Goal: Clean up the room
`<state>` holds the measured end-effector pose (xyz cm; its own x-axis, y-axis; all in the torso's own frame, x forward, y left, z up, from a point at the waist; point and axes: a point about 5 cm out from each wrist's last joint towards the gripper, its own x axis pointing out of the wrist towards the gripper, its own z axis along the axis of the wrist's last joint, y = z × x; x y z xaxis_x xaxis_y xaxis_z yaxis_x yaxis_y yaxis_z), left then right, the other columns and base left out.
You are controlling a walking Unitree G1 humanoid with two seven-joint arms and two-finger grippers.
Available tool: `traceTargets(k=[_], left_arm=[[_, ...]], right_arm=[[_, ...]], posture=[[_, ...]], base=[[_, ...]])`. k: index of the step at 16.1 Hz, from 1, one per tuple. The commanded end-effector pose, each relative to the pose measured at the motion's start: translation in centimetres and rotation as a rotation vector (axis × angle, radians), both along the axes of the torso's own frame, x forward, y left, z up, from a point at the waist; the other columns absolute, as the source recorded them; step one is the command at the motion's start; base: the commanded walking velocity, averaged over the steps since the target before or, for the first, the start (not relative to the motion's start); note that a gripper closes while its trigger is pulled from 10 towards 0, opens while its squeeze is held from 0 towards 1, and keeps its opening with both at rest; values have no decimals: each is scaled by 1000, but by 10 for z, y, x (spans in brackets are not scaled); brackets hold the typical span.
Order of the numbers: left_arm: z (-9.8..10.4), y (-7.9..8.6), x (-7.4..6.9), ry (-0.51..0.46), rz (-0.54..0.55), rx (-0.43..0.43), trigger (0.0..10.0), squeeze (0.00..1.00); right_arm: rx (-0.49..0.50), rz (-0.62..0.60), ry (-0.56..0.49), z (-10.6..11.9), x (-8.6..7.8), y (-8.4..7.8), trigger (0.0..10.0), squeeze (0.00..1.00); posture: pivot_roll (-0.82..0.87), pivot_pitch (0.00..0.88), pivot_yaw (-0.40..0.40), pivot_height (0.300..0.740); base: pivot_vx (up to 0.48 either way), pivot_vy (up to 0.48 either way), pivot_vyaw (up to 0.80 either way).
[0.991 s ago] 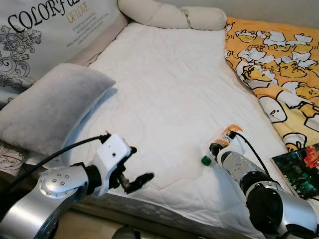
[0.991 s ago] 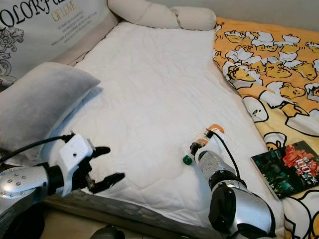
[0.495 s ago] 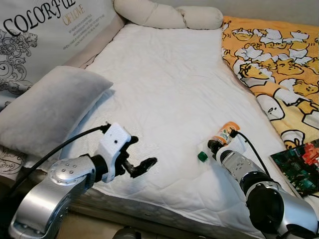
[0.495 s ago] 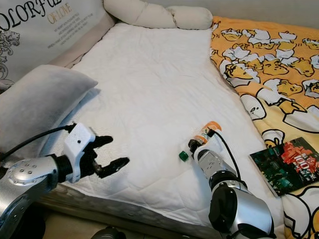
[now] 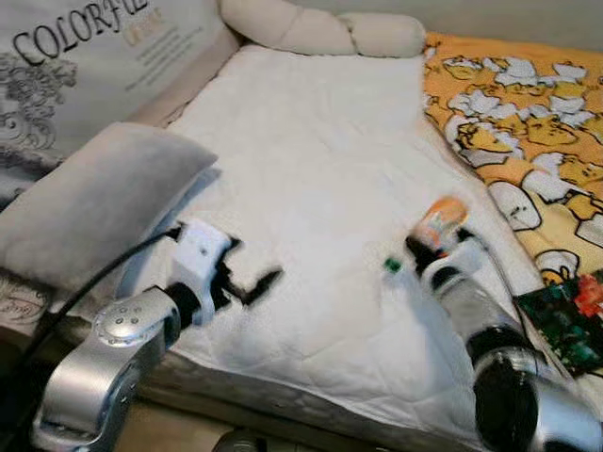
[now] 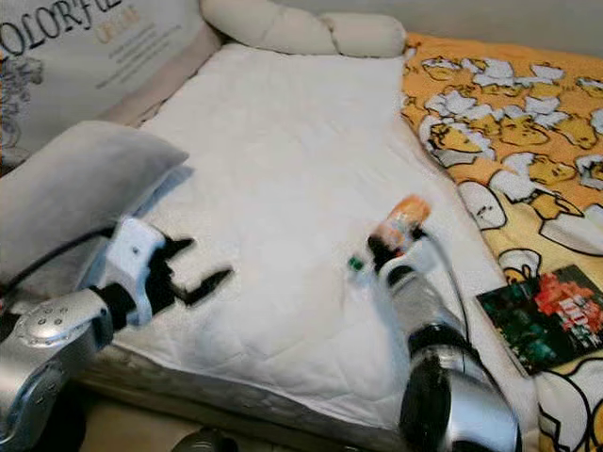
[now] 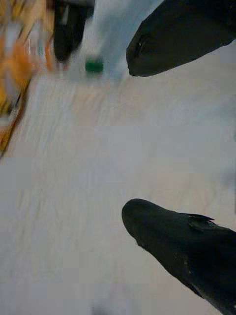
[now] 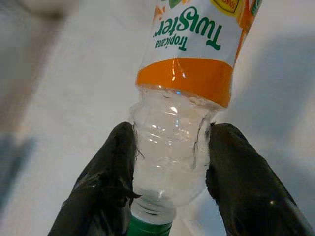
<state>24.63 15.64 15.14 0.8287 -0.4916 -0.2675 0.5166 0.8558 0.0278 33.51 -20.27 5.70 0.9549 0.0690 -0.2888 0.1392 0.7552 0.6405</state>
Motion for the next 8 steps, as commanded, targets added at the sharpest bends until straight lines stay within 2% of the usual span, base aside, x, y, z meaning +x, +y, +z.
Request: traceTargets(k=[1, 2, 3, 4, 6, 8], left_arm=[[6, 7, 6, -46, 72, 12, 10000, 0], [6, 8, 7, -49, 92, 13, 10000, 0], [7, 8, 9, -66, 114, 18, 10000, 0], [9, 7, 12, -116, 169, 20, 10000, 0], [5, 4, 13, -134, 200, 29, 10000, 0], [1, 3, 12, -133, 216, 26, 10000, 0]], right_arm=[[-17, 12, -133, 19, 2, -3, 0, 0], [-39, 13, -169, 24, 0, -4, 0, 0], [-85, 30, -182, 27, -6, -5, 10000, 0], [-130, 112, -263, 39, -28, 1, 10000, 0], [-77, 213, -361, 54, -53, 12, 10000, 0], [-60, 262, -401, 63, -73, 16, 10000, 0]], posture=[[112, 0, -9, 740], [112, 0, -9, 740], [97, 0, -6, 740], [59, 0, 11, 740], [37, 0, 26, 740], [12, 0, 41, 740]], base=[[0, 0, 0], [0, 0, 0], [0, 0, 0], [0, 0, 0], [0, 0, 634], [0, 0, 800]])
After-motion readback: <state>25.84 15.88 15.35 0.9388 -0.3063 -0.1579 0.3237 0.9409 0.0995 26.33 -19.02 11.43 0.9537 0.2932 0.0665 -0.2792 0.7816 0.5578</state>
